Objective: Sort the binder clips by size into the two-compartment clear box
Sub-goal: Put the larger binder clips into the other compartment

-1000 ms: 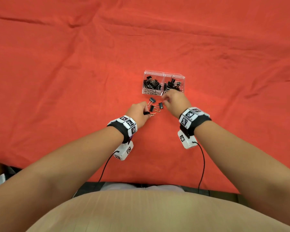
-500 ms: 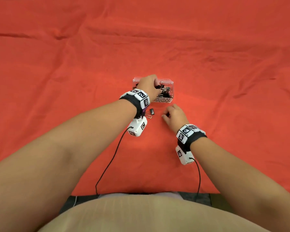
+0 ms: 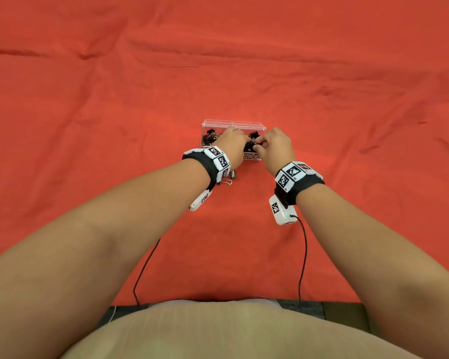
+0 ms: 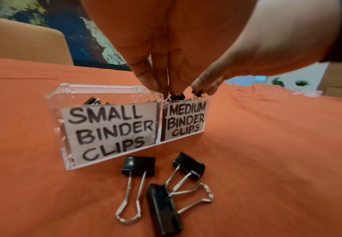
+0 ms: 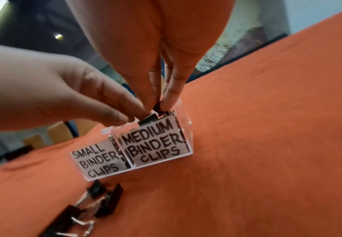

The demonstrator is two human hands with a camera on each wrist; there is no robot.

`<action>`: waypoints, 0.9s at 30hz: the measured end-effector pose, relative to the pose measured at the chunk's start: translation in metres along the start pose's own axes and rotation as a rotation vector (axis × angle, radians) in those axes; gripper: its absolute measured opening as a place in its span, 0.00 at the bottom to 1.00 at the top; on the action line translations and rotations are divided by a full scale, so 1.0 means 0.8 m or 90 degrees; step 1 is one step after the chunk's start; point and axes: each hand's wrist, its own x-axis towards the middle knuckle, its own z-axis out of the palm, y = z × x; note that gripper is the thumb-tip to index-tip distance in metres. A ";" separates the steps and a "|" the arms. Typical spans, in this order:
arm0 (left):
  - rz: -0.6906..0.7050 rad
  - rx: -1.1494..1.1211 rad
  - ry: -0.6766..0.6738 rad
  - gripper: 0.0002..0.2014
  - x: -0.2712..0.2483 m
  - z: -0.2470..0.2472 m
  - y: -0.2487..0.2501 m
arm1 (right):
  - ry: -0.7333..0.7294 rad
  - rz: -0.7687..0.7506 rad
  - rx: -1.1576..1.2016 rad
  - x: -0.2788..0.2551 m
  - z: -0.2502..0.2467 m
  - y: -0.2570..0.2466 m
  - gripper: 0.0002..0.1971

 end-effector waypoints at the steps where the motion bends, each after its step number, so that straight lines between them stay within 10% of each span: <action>1: -0.004 -0.017 0.016 0.22 -0.002 -0.001 -0.003 | -0.016 -0.014 -0.023 0.004 0.000 -0.002 0.08; 7: -0.054 -0.113 0.126 0.13 -0.040 -0.001 -0.024 | 0.012 -0.105 -0.030 0.020 -0.002 -0.020 0.12; 12: -0.057 -0.109 0.085 0.10 -0.081 0.021 -0.032 | -0.149 -0.136 -0.146 0.021 0.016 -0.027 0.15; 19: -0.067 -0.052 -0.006 0.18 -0.105 0.052 -0.043 | -0.081 -0.234 -0.102 -0.027 0.037 -0.034 0.12; 27: -0.069 -0.036 0.003 0.16 -0.122 0.061 -0.048 | -0.166 -0.104 -0.087 -0.061 0.078 -0.005 0.17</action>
